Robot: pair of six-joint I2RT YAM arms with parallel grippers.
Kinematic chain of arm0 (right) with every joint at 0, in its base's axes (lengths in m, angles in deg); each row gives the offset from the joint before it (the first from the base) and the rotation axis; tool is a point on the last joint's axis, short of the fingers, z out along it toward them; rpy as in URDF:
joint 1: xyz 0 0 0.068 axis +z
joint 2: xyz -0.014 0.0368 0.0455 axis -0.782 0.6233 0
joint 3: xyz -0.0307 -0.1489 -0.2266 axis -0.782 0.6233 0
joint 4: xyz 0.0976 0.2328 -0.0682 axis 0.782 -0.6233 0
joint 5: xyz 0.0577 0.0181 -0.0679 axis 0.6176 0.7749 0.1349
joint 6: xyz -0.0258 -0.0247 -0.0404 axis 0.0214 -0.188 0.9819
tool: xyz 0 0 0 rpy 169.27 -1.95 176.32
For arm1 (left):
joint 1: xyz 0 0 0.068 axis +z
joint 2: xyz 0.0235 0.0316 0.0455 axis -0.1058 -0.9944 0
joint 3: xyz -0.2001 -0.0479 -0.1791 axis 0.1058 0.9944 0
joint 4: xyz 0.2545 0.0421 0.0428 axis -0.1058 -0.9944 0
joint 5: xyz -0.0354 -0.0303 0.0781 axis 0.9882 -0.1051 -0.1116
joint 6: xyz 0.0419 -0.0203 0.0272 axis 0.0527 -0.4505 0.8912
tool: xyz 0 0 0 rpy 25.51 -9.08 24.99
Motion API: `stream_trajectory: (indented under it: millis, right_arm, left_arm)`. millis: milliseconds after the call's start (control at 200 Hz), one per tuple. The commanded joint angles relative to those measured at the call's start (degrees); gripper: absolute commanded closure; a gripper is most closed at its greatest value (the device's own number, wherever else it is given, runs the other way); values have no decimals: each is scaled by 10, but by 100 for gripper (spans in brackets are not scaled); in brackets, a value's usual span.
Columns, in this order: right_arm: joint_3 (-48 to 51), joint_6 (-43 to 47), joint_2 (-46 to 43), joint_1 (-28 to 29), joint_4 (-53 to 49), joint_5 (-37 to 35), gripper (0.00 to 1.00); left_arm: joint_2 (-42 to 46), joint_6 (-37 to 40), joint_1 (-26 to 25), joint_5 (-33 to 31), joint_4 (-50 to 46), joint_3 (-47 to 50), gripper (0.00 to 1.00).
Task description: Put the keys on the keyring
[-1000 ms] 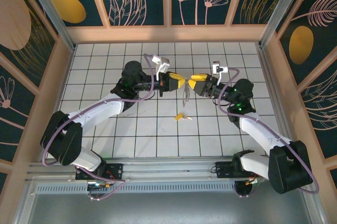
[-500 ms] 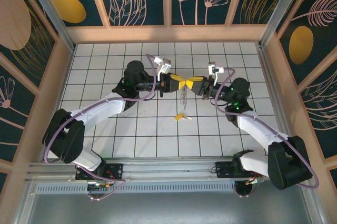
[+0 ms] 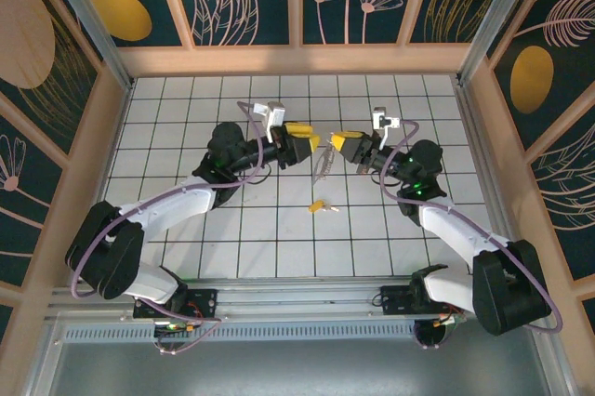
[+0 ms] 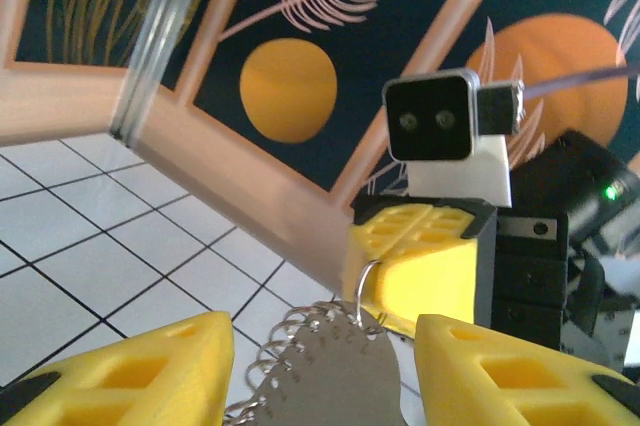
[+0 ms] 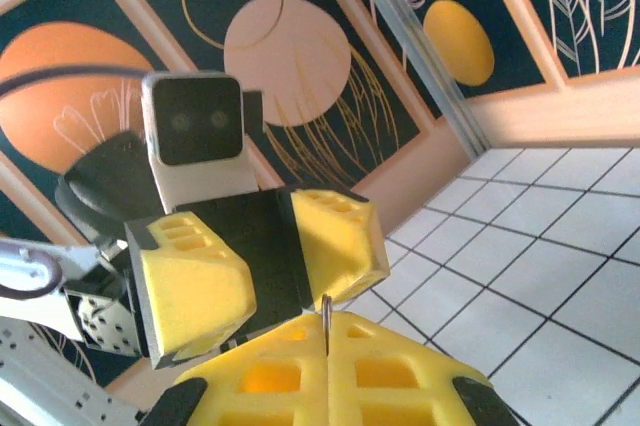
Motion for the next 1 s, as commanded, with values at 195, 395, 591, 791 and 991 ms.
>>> stream_trajectory:
  millis: [195, 395, 591, 791, 991]
  right_arm:
    - [22, -62, -1, 27, 148, -85, 100]
    - [12, -77, 20, 44, 172, -99, 100]
    - [5, -80, 35, 55, 175, -101, 100]
    - [3, -81, 43, 60, 177, -101, 100]
    - [6, -79, 41, 60, 177, -102, 100]
  left_arm:
    - [-28, -123, -3, -13, 167, 9, 61]
    - [-54, -142, -10, -3, 196, -3, 64]
    - [-62, -148, -17, -2, 217, -4, 62]
    - [-72, -151, -23, 1, 221, -10, 63]
    - [-83, -152, -28, 3, 224, -16, 65]
